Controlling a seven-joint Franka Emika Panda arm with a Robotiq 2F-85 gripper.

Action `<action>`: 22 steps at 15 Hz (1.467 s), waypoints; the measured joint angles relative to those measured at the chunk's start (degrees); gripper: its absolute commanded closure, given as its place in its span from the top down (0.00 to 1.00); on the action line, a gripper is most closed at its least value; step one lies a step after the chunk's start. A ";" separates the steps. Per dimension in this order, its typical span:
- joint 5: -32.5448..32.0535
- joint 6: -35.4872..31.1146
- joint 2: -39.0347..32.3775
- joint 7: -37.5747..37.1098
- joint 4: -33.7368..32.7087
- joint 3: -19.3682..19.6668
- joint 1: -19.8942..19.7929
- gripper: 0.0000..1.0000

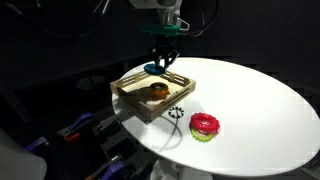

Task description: Pick up the blue ring from the table and put it in the wooden tray

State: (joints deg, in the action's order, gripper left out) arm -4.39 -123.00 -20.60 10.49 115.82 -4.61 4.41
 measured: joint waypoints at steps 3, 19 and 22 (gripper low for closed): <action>-0.76 -1.12 -0.27 0.22 1.66 -0.42 0.55 0.11; -5.44 -5.02 -2.24 1.90 5.95 -1.60 1.94 0.82; -5.77 -5.38 -2.46 1.90 6.03 -1.60 1.94 1.00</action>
State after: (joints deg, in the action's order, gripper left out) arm -10.16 -128.38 -23.06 12.39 121.85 -6.20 6.35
